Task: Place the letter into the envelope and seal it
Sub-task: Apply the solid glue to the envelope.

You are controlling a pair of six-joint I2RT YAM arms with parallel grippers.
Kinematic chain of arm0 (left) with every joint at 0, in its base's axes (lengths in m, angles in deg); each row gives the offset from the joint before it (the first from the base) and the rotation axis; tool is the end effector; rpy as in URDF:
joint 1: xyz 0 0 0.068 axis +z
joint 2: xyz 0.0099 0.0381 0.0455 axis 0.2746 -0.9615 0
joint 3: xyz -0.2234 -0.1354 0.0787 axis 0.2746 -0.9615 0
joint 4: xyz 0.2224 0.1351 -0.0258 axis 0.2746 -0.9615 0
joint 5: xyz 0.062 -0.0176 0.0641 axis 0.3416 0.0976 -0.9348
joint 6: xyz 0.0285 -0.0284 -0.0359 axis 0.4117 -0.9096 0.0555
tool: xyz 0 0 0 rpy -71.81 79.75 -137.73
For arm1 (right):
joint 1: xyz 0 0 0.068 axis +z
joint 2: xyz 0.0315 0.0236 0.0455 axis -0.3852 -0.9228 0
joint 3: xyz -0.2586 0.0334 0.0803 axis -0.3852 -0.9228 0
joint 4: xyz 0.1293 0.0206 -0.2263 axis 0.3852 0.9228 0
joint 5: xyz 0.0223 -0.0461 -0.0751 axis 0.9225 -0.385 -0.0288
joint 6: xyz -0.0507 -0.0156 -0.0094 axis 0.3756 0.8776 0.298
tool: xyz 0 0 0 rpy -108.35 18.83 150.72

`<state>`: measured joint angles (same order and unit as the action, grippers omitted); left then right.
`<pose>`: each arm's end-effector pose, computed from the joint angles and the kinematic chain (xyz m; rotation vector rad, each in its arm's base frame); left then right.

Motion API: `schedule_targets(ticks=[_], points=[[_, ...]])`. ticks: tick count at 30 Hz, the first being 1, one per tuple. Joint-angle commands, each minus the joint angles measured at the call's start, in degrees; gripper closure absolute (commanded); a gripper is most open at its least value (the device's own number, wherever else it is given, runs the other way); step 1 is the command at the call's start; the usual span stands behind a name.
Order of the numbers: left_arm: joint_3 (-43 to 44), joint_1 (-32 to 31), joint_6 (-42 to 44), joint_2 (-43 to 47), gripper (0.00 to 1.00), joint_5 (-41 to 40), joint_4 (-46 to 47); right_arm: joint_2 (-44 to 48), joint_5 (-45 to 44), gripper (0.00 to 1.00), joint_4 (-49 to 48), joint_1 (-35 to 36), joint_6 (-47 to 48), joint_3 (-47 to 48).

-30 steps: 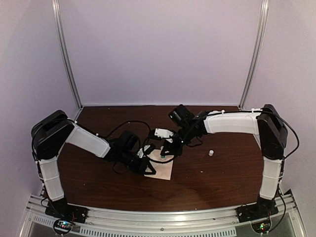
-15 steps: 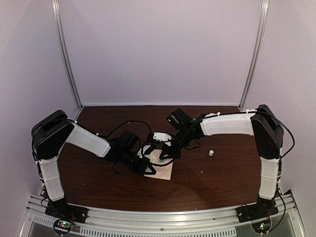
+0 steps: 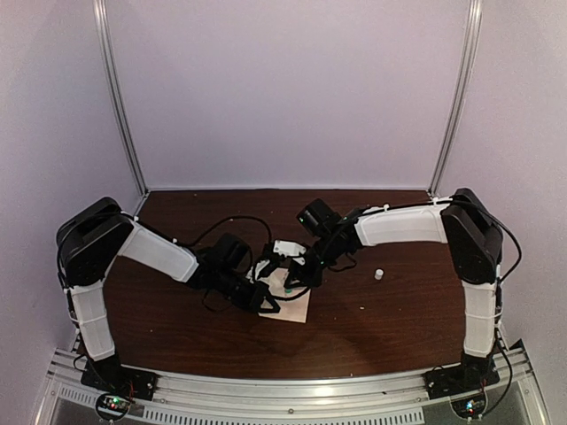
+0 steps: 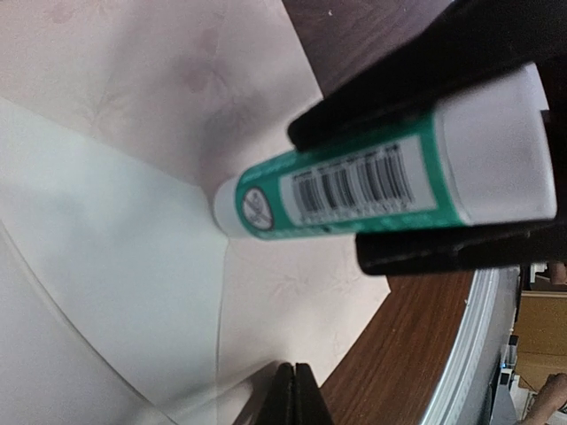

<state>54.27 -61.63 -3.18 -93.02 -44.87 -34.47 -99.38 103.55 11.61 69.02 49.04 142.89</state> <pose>0.2323 -0.2680 0.1024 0.5940 2.6948 -1.2845 0.2831 0.3233 0.1709 -1.7135 1.9553 0.8213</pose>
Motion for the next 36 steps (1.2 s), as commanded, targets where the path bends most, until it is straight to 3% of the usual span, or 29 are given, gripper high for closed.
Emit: schedule_targets(ticks=[1,22,36], points=[[-0.3,0.1,0.9,-1.8,1.0,-1.2,-1.9,-1.0,-0.1,1.0,0.9,0.2,-0.3,0.7],[-0.7,1.1,0.7,-2.1,1.0,-1.3,-2.1,-0.1,3.1,1.0,6.7,1.9,3.1,0.6],[-0.6,1.2,1.6,-2.5,1.0,-0.4,-2.4,-0.3,-5.3,1.0,2.6,-0.2,-0.7,1.6]])
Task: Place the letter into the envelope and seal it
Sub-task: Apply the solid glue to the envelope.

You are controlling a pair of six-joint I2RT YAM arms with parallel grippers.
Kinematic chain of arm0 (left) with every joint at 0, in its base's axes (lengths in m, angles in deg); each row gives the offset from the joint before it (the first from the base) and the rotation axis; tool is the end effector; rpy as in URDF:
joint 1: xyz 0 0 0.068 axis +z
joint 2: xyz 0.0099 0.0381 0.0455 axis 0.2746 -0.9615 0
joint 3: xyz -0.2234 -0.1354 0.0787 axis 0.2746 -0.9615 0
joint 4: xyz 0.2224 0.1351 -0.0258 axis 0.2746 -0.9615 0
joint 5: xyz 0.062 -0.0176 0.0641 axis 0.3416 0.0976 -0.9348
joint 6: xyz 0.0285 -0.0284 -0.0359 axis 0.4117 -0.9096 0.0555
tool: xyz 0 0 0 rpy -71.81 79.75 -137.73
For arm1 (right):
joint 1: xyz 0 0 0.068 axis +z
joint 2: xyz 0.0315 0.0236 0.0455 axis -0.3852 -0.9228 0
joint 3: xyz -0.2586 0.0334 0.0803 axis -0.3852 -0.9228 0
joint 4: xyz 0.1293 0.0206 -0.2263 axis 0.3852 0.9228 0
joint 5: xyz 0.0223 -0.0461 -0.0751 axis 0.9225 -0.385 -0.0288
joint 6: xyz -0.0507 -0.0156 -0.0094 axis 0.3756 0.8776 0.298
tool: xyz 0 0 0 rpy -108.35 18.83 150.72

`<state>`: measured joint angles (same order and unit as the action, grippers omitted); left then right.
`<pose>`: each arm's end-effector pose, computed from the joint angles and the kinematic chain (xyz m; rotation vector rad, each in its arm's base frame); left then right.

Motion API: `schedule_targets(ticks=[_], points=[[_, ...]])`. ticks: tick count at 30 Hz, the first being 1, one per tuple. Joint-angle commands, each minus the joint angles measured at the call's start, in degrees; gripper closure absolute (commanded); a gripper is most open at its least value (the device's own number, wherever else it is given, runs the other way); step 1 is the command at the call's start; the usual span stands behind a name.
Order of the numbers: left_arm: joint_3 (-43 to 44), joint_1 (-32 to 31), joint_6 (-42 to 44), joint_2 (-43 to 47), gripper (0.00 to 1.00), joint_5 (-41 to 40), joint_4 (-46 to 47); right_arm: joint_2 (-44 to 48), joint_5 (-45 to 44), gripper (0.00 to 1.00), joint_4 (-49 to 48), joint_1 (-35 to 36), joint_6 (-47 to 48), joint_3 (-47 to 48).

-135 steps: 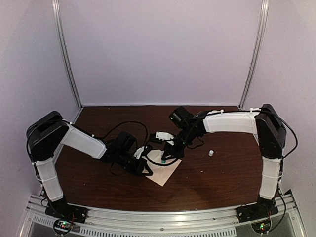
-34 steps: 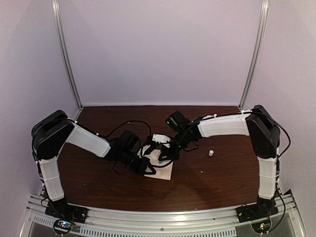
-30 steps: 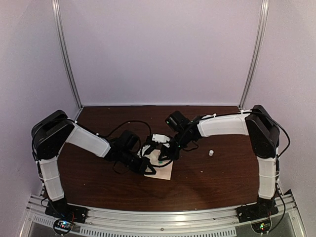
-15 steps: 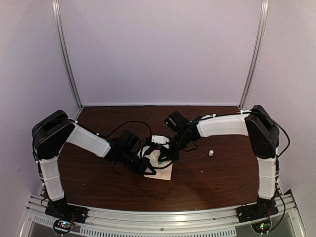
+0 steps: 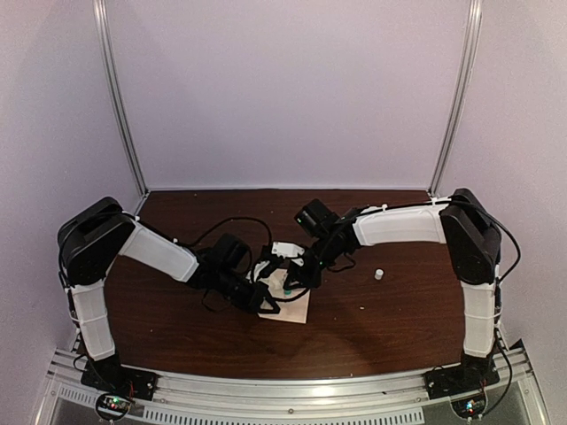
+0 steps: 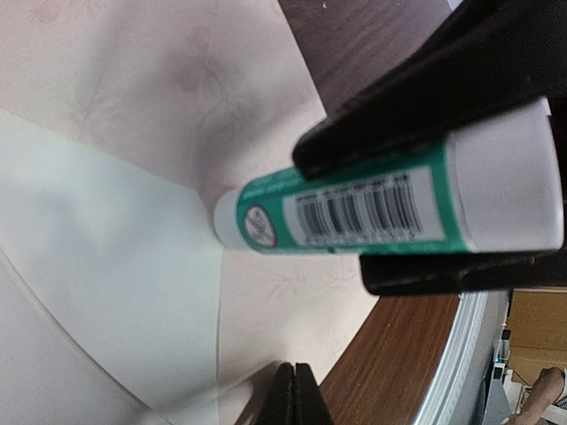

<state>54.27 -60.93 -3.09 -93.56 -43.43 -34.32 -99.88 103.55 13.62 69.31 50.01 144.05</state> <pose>0.2348 -0.2655 0.0998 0.5901 2.7017 -1.3088 0.2821 0.3254 0.1713 -1.7417 1.9575 0.8193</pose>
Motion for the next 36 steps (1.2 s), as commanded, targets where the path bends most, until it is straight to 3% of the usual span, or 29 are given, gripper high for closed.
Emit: schedule_targets(ticks=[1,14,26,36], points=[[-0.6,0.5,1.6,-2.0,1.0,-1.7,-2.5,0.2,-5.8,1.0,0.3,-0.5,-1.9,0.5],[-1.0,0.5,2.1,-2.2,1.0,-1.4,-2.4,-2.2,-9.8,1.0,-1.3,-0.8,-3.0,2.2],[-0.2,0.5,1.6,-2.3,1.0,-2.1,-2.5,-2.4,2.2,1.0,5.3,1.5,2.2,1.4],[0.1,0.6,1.7,-2.4,1.0,-2.3,-3.3,-1.3,3.5,1.0,8.1,1.7,2.6,2.0]])
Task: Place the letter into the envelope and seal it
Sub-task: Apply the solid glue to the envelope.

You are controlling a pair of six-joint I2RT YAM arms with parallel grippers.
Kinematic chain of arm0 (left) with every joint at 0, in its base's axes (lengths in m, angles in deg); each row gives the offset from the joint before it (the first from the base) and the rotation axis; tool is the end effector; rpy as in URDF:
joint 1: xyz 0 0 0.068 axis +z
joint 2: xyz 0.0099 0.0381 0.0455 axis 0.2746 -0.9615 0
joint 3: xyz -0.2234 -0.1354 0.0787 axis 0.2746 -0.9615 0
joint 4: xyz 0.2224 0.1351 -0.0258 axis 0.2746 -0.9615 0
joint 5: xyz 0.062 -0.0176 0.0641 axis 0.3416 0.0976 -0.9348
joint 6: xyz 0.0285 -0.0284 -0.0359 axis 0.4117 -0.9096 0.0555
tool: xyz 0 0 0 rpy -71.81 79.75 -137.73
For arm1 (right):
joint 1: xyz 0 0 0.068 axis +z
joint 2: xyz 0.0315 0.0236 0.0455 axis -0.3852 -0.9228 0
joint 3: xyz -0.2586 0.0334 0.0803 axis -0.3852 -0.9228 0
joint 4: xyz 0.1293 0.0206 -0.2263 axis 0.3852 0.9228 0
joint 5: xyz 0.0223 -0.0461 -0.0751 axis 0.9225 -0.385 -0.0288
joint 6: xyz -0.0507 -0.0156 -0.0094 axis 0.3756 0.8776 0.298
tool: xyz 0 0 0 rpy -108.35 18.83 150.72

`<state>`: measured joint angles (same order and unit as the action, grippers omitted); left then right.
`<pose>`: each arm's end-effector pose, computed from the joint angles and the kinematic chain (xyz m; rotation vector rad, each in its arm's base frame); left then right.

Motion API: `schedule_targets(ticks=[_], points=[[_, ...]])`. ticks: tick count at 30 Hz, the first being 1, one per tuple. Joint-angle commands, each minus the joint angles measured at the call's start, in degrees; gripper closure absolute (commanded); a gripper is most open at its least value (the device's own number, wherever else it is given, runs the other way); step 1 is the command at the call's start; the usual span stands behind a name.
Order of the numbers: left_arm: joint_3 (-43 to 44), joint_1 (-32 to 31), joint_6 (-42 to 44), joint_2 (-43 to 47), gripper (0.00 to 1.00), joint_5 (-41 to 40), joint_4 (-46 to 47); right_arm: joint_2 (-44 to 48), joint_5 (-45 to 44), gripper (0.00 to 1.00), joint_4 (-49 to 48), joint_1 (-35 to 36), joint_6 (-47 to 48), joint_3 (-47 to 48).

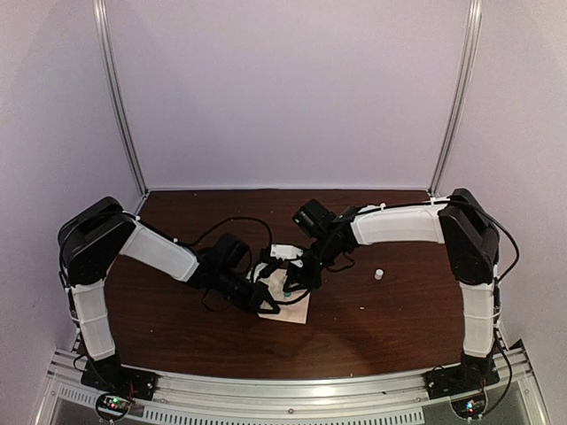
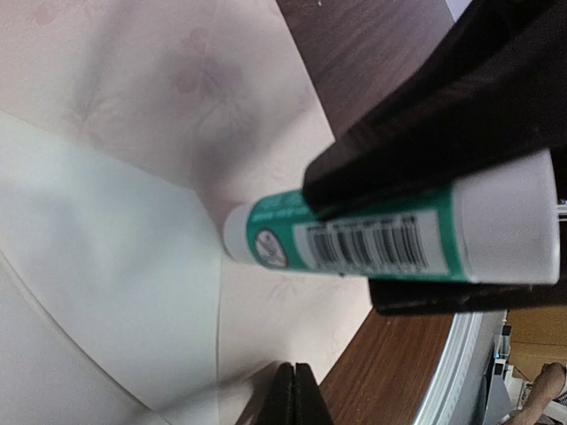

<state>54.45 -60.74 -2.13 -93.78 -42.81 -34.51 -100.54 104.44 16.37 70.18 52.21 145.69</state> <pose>0.2358 -0.2652 0.0993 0.6112 2.6953 -1.3156 0.2776 0.3308 0.1727 -1.8037 1.9306 0.8353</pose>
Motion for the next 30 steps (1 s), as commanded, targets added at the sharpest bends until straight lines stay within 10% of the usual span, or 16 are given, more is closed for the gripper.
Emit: schedule_targets(ticks=[1,15,30], points=[[0.0,0.4,0.7,-2.2,1.0,-3.0,-3.1,-0.5,2.4,1.0,5.2,0.9,0.4,0.3],[-0.2,0.4,1.5,-2.2,1.0,-2.8,-3.5,-1.9,-11.9,1.0,-2.3,-1.7,-6.4,1.4],[1.9,0.4,1.7,-1.7,1.0,-3.3,-2.6,7.3,-2.0,1.0,-0.6,-2.0,-4.5,0.5]])
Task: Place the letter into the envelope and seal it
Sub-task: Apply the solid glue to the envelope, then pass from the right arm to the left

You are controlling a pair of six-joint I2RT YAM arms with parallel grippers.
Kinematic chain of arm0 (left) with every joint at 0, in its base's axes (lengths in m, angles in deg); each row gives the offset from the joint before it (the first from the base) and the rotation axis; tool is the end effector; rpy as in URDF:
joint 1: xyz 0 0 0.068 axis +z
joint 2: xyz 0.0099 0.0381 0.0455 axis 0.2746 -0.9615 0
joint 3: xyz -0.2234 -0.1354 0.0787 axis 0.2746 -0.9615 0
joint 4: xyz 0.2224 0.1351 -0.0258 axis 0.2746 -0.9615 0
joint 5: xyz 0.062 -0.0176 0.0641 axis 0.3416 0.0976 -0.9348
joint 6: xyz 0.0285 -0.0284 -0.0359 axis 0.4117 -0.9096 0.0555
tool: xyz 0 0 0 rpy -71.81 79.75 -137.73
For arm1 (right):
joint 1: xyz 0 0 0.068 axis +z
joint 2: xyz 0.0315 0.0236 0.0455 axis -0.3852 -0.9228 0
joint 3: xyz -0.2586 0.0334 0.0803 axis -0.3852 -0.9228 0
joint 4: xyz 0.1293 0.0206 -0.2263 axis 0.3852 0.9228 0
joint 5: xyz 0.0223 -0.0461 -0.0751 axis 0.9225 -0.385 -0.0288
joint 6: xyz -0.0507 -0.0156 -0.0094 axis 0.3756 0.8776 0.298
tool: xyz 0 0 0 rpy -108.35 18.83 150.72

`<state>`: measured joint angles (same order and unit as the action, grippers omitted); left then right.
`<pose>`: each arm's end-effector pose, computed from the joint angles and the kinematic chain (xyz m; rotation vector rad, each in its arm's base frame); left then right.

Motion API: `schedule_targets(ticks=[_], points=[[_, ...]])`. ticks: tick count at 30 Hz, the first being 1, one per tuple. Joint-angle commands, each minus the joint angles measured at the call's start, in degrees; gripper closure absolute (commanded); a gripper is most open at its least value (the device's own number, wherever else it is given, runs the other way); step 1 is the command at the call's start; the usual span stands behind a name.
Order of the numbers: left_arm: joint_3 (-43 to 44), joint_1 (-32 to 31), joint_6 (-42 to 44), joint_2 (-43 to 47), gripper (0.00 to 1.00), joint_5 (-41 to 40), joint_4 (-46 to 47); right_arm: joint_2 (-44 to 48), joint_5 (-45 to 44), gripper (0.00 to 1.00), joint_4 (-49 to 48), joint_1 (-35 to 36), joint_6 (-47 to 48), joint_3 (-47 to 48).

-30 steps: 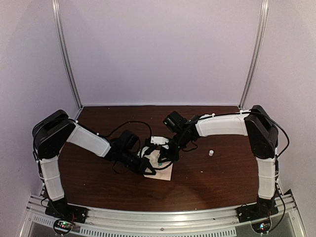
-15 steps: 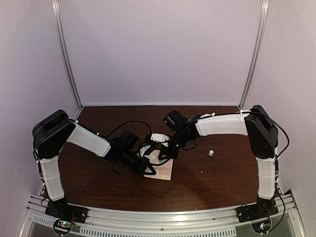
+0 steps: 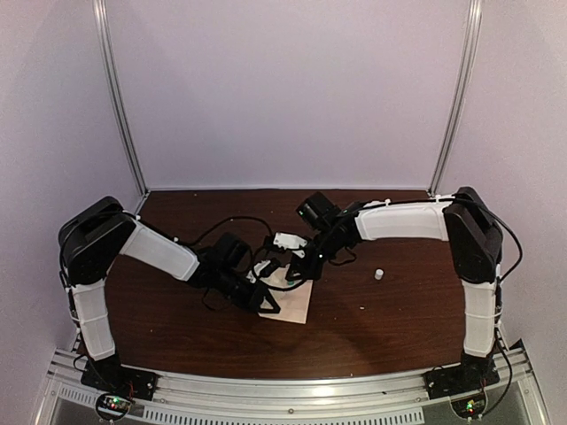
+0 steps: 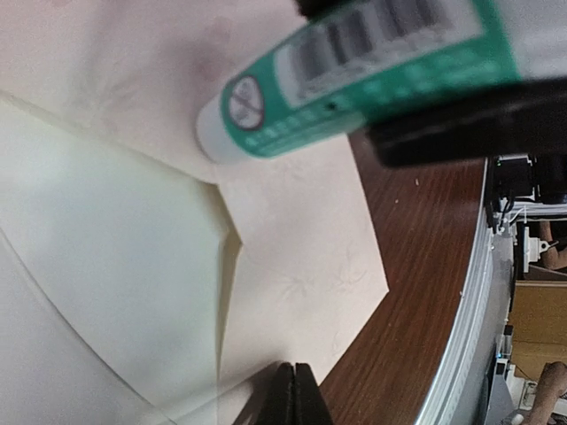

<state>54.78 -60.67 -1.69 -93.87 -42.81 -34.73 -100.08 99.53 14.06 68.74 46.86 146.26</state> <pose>0.2369 -0.2657 0.0999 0.6193 2.6897 -1.3137 0.2916 0.3259 0.1797 -1.6605 2.0179 0.7405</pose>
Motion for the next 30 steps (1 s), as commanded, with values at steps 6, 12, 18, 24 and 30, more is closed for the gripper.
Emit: schedule_targets(ticks=[6,12,18,24,30], points=[[2.6,0.3,1.5,-0.7,1.0,-3.8,-2.8,12.9,3.9,1.0,5.2,-4.0,1.2,0.7],[5.9,0.4,4.2,3.6,1.0,-5.1,-1.6,19.0,7.0,1.0,8.2,-9.8,1.9,-1.7],[6.6,-0.2,6.1,14.8,0.73,-7.9,11.8,28.0,14.5,1.0,5.4,-17.0,-2.4,-4.9],[1.0,-2.6,7.9,20.4,0.51,-19.0,34.9,31.5,35.6,0.96,1.4,-21.8,-10.6,-4.7],[4.9,-5.6,7.4,17.1,0.27,-21.1,41.5,30.4,48.7,0.94,-11.6,-21.7,-26.1,-6.4]])
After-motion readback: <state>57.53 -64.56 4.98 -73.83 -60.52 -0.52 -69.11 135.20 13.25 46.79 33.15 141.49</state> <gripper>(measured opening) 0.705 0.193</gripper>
